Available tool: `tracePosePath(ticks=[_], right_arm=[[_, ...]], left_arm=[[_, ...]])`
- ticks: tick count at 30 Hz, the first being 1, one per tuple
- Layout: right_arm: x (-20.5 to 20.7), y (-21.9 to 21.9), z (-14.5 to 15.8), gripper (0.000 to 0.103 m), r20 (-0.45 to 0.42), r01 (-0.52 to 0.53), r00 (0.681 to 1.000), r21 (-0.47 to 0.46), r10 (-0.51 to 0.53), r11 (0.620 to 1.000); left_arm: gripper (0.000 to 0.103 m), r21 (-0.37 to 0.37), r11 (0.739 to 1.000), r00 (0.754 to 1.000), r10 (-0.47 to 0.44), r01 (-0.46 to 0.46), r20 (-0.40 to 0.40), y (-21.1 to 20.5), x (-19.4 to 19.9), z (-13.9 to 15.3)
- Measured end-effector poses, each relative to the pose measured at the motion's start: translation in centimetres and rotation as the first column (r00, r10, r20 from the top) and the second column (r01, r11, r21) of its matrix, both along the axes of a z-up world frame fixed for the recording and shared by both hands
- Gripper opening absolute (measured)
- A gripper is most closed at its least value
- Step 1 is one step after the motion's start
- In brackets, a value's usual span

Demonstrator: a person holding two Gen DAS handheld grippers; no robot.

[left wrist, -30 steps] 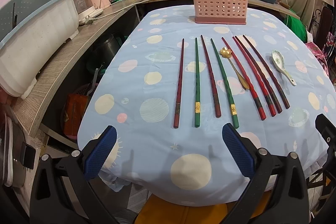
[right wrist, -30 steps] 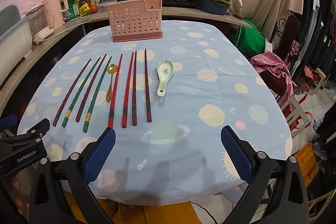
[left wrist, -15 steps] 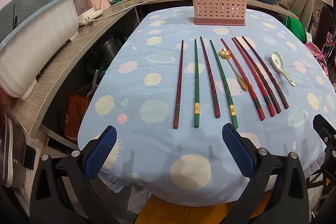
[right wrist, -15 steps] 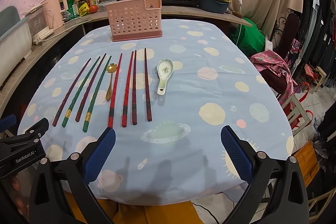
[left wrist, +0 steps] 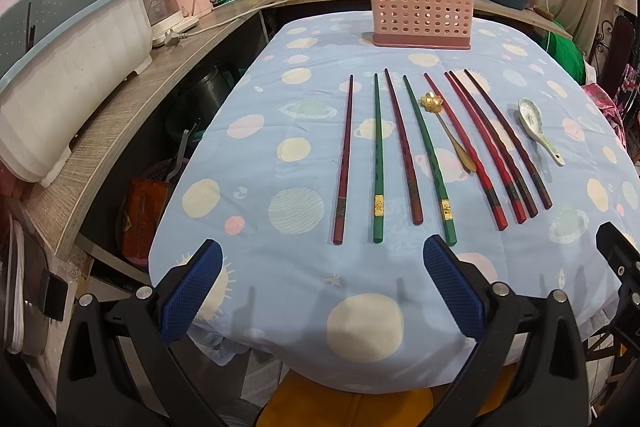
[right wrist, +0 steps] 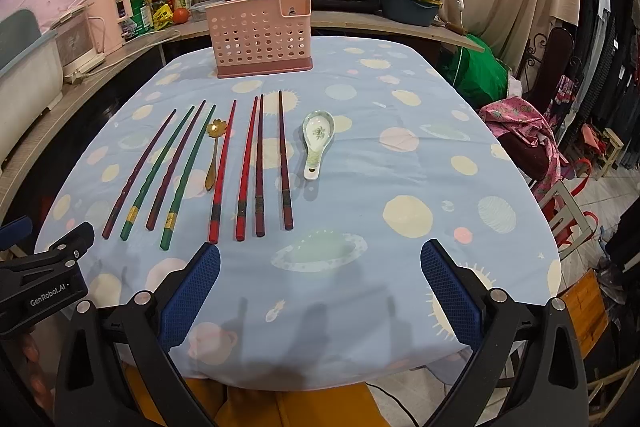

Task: Organize utensils

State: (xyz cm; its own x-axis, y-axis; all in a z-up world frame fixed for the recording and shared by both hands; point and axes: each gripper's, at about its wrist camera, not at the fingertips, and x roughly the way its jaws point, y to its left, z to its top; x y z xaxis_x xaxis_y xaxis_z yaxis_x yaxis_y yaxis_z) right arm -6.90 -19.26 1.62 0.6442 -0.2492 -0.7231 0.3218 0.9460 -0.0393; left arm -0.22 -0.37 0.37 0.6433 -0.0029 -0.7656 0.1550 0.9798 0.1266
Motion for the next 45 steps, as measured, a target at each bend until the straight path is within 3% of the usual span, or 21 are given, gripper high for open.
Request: tracePosePath(ticks=[45], right_arm=[[-0.05, 0.17, 0.09, 0.096, 0.004, -0.007, 1.0, 0.004, 0.007, 1.0]], left_arm=[[0.096, -0.008, 1.0, 1.0, 0.002, -0.002, -0.003, 0.25, 0.03, -0.19]])
